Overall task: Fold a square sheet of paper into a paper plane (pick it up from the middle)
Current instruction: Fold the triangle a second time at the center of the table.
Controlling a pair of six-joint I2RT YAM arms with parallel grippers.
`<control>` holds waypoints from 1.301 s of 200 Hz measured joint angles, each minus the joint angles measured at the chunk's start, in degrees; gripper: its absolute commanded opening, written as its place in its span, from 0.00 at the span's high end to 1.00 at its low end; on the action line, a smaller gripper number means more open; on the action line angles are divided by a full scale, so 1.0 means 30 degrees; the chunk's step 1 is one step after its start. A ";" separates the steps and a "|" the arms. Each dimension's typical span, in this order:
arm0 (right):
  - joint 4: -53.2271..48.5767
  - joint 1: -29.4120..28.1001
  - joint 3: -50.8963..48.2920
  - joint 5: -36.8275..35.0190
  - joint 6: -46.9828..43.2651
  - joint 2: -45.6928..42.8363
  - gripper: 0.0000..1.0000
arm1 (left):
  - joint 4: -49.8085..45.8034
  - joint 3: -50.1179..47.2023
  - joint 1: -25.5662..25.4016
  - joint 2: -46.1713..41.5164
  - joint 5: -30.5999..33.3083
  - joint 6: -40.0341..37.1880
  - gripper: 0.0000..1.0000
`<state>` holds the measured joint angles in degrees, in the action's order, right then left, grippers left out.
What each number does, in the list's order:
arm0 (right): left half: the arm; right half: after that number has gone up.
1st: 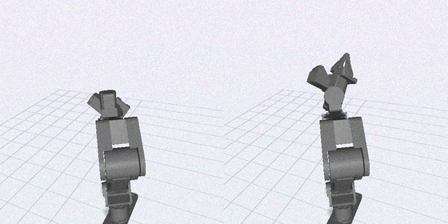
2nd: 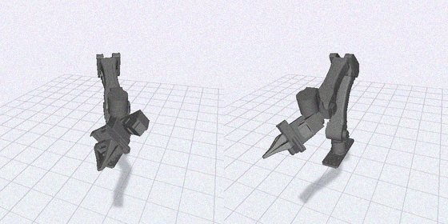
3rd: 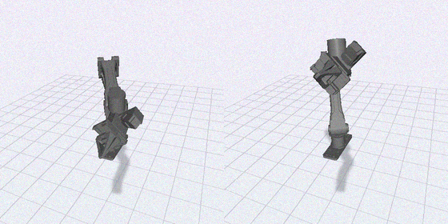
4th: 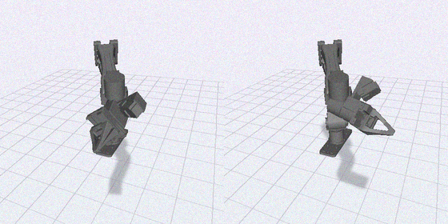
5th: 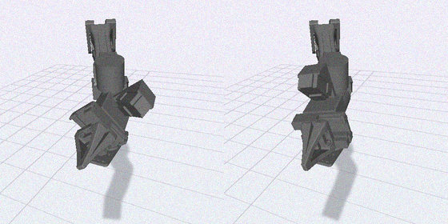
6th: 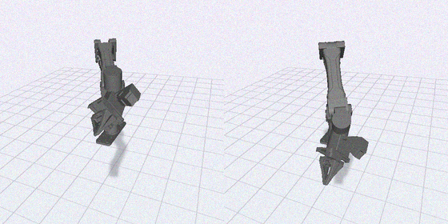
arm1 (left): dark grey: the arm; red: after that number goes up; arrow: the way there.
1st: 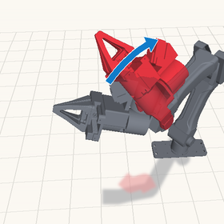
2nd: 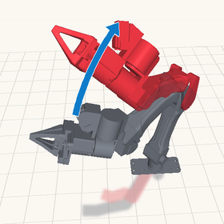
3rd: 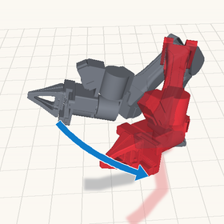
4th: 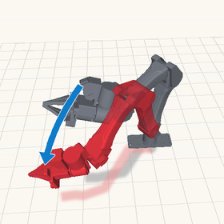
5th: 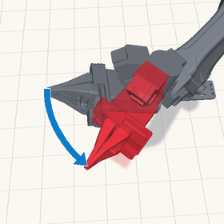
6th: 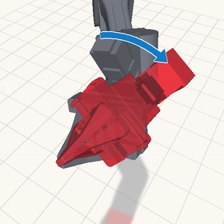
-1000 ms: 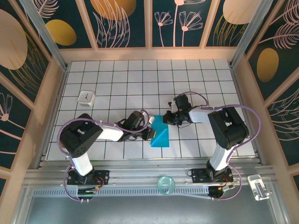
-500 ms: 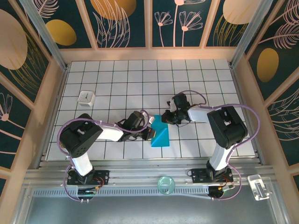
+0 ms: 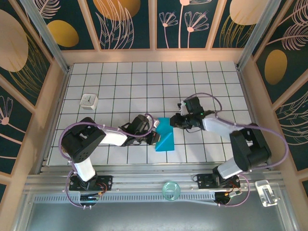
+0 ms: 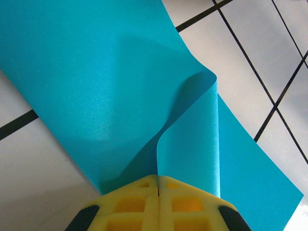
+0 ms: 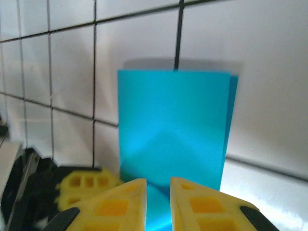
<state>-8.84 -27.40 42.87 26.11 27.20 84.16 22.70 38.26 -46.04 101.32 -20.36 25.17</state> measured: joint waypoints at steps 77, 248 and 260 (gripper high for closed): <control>0.0874 -0.3104 -0.3366 -0.0277 0.4452 -0.3126 0.84 | -0.0627 0.0379 -0.0007 0.0109 0.0029 0.0175 1.00; 0.8488 -0.8211 -0.5814 -0.1705 1.0083 -0.0838 0.94 | -0.0998 0.0648 0.0007 0.0233 0.0015 0.0357 1.00; 0.8750 -0.8284 -0.5792 -0.1698 1.0054 -0.0466 0.94 | -0.0991 0.0648 0.0007 0.0248 0.0015 0.0357 1.00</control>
<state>17.41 -52.25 25.50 21.02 57.36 82.76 19.73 40.21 -46.02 102.06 -20.32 26.24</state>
